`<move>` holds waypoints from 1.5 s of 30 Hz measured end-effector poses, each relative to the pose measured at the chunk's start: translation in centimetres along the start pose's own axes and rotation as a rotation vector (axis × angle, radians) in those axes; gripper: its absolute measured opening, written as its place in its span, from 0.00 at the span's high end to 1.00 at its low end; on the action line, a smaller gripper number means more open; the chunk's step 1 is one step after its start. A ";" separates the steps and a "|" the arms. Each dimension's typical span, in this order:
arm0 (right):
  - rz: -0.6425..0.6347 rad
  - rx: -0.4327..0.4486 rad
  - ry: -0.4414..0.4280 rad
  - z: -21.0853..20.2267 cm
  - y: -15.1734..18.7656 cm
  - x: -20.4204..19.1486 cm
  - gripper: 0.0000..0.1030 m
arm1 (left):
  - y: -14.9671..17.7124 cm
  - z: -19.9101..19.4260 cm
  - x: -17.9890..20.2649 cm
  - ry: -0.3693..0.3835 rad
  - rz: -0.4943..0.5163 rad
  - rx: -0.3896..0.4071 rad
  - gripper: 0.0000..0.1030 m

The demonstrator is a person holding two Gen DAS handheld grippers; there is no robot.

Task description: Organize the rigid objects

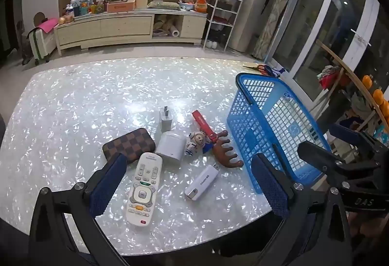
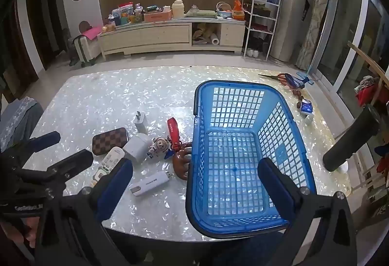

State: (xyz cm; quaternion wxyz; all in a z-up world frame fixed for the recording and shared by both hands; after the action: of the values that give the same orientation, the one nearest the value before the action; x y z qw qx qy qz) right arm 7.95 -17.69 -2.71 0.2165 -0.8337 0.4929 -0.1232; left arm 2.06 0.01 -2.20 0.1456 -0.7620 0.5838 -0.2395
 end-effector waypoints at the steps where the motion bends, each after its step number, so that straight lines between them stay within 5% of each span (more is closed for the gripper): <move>1: -0.002 0.000 0.002 0.0 0.0 0.1 0.00 | 0.0 0.0 0.0 0.010 -0.003 0.000 0.00; 45: -0.014 -0.028 -0.025 0.3 0.4 -0.1 0.00 | 0.5 0.0 -0.2 -0.009 0.008 -0.017 0.01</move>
State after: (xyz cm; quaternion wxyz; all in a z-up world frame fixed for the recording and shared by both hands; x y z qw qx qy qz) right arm 7.74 -17.68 -3.12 0.2103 -0.8414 0.4862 -0.1072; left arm 1.59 0.09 -2.53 0.1425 -0.7620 0.5882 -0.2304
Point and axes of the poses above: each gripper's, at about its wrist camera, not at the fingertips, and z roughly the way its jaws point, x to its right, y to its underside, the point moved 3 cm from there along z, roughly the way its jaws point, and after that the axes turned 11 degrees about -x, right-handed, at the moved point
